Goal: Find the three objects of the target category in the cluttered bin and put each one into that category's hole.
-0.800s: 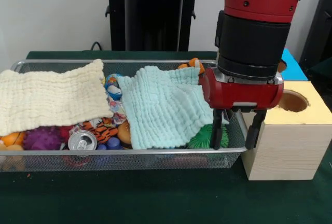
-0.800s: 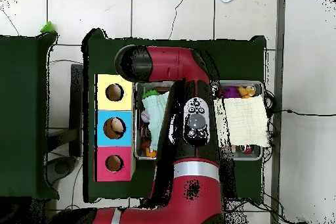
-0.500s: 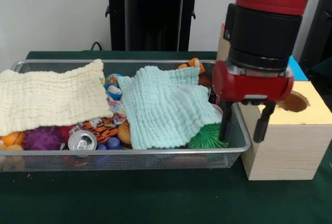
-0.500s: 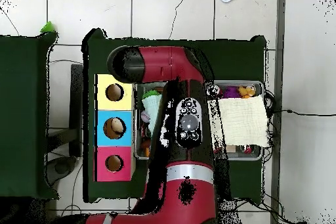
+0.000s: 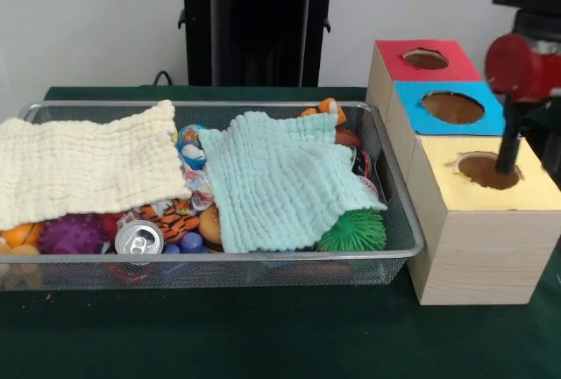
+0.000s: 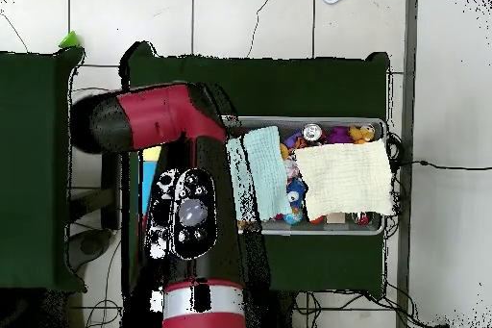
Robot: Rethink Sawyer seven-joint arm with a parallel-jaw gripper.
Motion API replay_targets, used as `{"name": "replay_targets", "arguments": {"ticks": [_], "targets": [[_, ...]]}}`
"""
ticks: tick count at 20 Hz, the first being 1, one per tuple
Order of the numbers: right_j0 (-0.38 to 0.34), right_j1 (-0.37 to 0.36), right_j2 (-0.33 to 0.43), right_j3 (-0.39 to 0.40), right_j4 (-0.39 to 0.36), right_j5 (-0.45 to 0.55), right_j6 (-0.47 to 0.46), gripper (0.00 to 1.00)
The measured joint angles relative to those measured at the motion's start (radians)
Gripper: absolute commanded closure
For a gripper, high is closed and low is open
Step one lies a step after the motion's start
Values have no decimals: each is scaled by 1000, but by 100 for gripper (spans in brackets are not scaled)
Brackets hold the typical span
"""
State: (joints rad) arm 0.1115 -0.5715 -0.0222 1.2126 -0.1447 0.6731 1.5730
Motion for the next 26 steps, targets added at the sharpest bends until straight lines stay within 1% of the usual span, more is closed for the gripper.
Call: {"name": "replay_targets", "arguments": {"ticks": [2,3,4,5,7,9,10,11,12,13,14,16,17,19,21,24,26], "targets": [[20,-29,0,47,-1,-7,0,0],[36,-66,1,114,-2,-23,0,0],[40,-83,2,146,-2,-35,0,0],[40,-94,2,171,-2,-46,0,0],[27,-146,3,293,-13,-123,0,0],[11,-166,3,348,-26,-165,0,0],[-3,-177,3,383,-37,-194,0,0],[-28,-193,3,435,-53,-237,0,0],[-42,-200,3,460,-62,-257,0,0],[-80,-215,3,517,-84,-305,0,0],[-101,-222,2,546,-97,-325,0,0],[-175,-243,0,637,-143,-379,0,0],[-200,-250,-2,669,-161,-389,0,0],[-223,-256,-7,705,-184,-392,0,0],[-229,-261,-15,738,-208,-393,0,0],[-202,-261,-34,773,-241,-392,0,0],[-155,-256,-55,791,-256,-395,0,0]]}}
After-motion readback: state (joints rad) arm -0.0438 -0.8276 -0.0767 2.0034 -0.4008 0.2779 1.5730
